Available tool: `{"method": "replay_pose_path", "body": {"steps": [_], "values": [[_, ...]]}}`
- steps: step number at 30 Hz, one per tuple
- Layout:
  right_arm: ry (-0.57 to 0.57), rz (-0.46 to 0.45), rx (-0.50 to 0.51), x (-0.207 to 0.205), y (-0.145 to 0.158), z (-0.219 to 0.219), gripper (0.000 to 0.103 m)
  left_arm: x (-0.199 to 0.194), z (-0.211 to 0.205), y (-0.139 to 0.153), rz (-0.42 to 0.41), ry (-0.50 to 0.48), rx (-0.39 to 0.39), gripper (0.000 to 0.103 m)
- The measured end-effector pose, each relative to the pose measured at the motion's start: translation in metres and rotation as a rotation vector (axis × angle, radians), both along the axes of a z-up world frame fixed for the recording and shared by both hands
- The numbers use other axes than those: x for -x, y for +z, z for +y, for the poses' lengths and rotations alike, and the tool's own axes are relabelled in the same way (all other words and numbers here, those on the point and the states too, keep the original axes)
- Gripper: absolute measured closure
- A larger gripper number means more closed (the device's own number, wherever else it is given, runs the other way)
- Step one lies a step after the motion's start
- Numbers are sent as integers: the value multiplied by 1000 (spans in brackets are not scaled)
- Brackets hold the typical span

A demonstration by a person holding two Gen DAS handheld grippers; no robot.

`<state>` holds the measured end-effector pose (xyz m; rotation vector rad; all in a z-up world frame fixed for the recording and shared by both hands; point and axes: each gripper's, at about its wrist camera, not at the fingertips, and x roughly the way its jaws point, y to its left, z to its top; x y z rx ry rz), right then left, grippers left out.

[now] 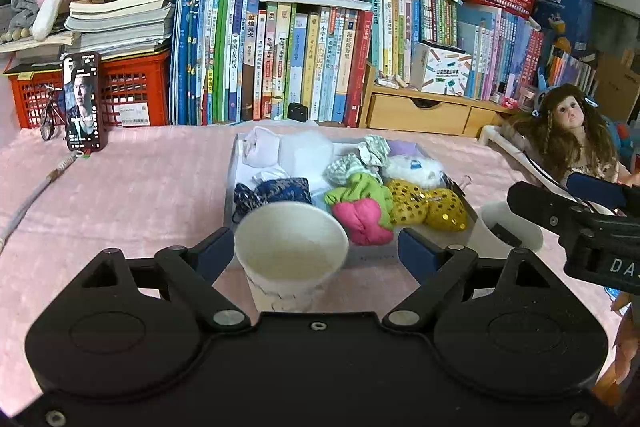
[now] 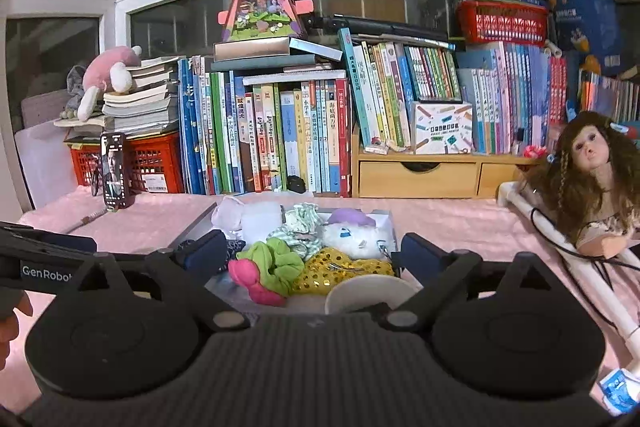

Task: Organize books

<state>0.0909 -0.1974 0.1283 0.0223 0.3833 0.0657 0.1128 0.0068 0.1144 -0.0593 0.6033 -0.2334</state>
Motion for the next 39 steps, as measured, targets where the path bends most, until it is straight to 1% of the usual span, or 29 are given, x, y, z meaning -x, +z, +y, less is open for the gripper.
{"method": "replay_pose_path", "body": {"steps": [4, 9, 14, 23, 30, 39], "values": [[2, -14, 7, 9, -6, 1, 2, 14, -2, -7, -26, 15, -7, 15], [8, -12, 21, 18, -16, 3, 0, 26, -5, -18, -48, 23, -41, 15], [8, 10, 9, 22, -28, 1, 0, 32, -5, -31, -43, 35, -44, 14], [-1, 25, 22, 30, -47, 6, 0, 41, -10, -53, -33, 47, -58, 14], [-8, 54, 30, 30, -62, 7, 0, 40, -11, -71, 1, 59, -63, 14], [-18, 116, 35, 25, -84, 7, 0, 34, -14, -93, 53, 70, -79, 14]]}}
